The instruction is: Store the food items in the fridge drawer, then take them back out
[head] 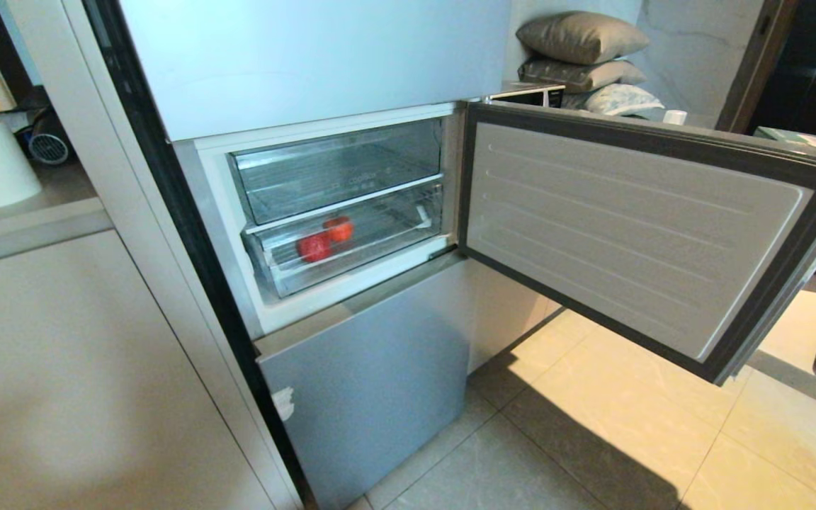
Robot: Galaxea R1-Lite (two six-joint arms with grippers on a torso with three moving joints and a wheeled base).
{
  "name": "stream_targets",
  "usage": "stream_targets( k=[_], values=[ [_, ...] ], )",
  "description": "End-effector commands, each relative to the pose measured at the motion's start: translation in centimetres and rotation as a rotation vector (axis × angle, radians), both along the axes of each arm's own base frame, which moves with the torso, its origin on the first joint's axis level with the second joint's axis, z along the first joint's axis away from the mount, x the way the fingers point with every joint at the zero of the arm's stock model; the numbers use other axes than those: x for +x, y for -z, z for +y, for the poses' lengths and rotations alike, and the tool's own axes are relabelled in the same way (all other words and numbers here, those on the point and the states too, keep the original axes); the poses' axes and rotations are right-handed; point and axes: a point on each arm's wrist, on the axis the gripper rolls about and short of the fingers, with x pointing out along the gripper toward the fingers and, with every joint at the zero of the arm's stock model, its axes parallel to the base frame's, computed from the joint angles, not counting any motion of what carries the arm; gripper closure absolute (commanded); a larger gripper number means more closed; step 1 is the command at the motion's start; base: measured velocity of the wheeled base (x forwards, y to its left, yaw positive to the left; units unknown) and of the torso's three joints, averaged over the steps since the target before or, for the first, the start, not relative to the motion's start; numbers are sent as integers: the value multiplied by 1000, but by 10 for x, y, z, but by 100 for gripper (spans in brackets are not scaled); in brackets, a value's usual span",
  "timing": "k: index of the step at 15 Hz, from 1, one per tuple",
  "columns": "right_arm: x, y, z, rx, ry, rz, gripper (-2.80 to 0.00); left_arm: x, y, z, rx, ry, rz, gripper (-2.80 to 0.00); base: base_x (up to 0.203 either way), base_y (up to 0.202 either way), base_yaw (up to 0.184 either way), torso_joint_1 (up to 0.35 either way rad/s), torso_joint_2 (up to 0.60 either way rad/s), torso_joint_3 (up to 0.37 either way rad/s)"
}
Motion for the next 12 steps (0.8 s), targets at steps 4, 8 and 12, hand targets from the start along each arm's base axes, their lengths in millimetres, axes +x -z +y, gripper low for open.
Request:
stream_targets(
  k=[4, 8, 12],
  values=[
    [0, 0, 0, 0, 0, 2, 0, 0, 0, 0, 0, 0, 1, 0, 1, -1, 44, 0, -1, 2],
    [0, 0, 0, 3, 0, 2, 0, 0, 0, 0, 0, 0, 1, 0, 2, -9, 173, 3, 3, 1],
    [0, 0, 0, 3, 0, 0, 0, 0, 0, 0, 0, 0, 1, 0, 2, -8, 176, 2, 1, 2]
  ],
)
